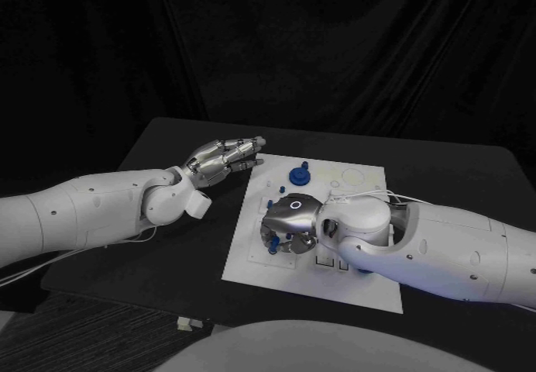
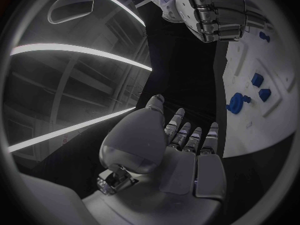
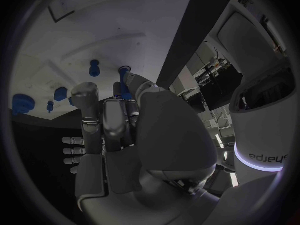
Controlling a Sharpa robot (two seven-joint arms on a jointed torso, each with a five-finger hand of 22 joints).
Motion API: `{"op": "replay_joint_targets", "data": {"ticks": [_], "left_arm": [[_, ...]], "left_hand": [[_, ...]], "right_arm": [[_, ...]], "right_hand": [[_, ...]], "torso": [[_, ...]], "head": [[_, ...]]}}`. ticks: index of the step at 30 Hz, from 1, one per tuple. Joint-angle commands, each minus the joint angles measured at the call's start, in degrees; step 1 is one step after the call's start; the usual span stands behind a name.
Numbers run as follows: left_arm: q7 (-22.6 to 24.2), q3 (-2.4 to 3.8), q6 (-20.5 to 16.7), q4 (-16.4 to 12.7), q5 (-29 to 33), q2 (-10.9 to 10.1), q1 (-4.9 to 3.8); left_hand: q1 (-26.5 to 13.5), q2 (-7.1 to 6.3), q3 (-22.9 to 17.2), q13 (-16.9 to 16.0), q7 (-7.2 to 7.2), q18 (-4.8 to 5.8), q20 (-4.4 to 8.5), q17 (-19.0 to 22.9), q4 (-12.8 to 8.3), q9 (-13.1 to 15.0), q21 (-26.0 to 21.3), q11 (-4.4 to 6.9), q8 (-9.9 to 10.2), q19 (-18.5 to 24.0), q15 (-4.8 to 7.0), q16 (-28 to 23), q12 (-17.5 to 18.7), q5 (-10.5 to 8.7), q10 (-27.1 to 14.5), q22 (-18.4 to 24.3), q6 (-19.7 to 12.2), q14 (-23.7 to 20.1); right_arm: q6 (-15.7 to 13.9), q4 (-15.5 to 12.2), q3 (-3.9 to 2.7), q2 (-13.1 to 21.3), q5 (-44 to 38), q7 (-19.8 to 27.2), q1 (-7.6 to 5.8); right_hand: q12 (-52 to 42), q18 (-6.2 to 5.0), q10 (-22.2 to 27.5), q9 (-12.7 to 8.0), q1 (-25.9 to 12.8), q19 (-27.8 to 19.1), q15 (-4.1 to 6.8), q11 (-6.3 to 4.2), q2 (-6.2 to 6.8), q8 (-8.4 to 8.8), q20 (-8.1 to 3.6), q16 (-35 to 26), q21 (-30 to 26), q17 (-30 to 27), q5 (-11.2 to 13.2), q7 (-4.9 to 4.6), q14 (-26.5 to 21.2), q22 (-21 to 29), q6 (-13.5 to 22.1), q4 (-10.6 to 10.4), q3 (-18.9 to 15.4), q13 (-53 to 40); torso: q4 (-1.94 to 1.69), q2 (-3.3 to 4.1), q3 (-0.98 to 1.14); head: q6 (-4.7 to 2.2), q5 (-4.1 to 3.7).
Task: Assemble the parts on the task board
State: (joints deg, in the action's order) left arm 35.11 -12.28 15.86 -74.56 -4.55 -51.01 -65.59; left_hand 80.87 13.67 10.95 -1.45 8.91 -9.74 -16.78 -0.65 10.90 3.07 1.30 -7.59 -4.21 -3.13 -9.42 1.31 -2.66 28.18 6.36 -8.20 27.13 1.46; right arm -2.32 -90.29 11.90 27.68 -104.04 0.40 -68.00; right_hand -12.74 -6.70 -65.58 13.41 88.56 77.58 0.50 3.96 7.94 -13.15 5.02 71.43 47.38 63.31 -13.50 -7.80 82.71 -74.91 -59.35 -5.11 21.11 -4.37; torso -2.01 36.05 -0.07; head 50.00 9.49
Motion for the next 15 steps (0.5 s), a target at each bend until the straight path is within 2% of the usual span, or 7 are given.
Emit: {"op": "replay_joint_targets", "data": {"ticks": [1,11,15], "left_arm": [[0.5,0.05,0.9,0.0,0.4,0.2,0.10],[0.4,0.05,0.9,0.0,0.4,0.2,0.15],[0.4,0.05,0.9,0.0,0.4,0.2,0.16]], "left_hand": [[0.6,0.18,-0.1,-0.1,0.11,0.68,0.05,0.0,0.1,0.1,0.0,-0.41,-0.2,0.2,0.35,0.2,-0.4,0.39,0.1,-0.1,0.4,0.1],[0.7,0.22,-0.2,-0.1,0.11,0.65,0.03,0.0,0.1,0.1,0.1,-0.39,-0.2,0.2,0.20,0.2,-0.4,0.42,0.1,-0.1,0.4,0.2],[0.7,0.22,-0.2,-0.1,0.11,0.64,0.02,0.0,0.1,0.1,0.1,-0.39,-0.2,0.2,0.18,0.2,-0.4,0.43,0.1,-0.1,0.3,0.2]], "right_arm": [[1.0,0.0,-0.03,0.0,-0.6,-0.7,0.26],[1.4,0.6,-0.02,-0.1,-0.6,-1.0,0.76],[1.4,0.6,-0.02,-0.2,-0.6,-1.2,0.88]], "right_hand": [[-0.4,-0.57,-0.5,0.0,-0.3,-0.4,0.13,0.06,-0.14,0.41,0.05,-0.5,-0.6,-0.2,-0.2,0.16,-0.5,-5.4,0.4,0.2,0.1,-0.1],[-0.1,-0.69,-0.1,-0.1,-0.4,-0.9,-0.03,0.25,0.02,0.94,0.17,-0.9,-1.5,-0.7,-0.2,0.00,-0.9,-5.3,0.9,0.6,0.4,-0.2],[0.6,-0.92,1.8,-0.6,-1.4,-1.9,-0.18,0.48,0.45,2.86,0.37,-1.5,-2.9,-1.4,0.4,0.15,-1.7,-4.9,3.9,0.7,0.4,-0.2]], "torso": [[0.01,0.00,0.00],[-0.04,-0.01,-0.01],[-0.01,-0.02,0.00]], "head": [[0.00,-0.13],[0.00,0.09],[0.00,0.17]]}}
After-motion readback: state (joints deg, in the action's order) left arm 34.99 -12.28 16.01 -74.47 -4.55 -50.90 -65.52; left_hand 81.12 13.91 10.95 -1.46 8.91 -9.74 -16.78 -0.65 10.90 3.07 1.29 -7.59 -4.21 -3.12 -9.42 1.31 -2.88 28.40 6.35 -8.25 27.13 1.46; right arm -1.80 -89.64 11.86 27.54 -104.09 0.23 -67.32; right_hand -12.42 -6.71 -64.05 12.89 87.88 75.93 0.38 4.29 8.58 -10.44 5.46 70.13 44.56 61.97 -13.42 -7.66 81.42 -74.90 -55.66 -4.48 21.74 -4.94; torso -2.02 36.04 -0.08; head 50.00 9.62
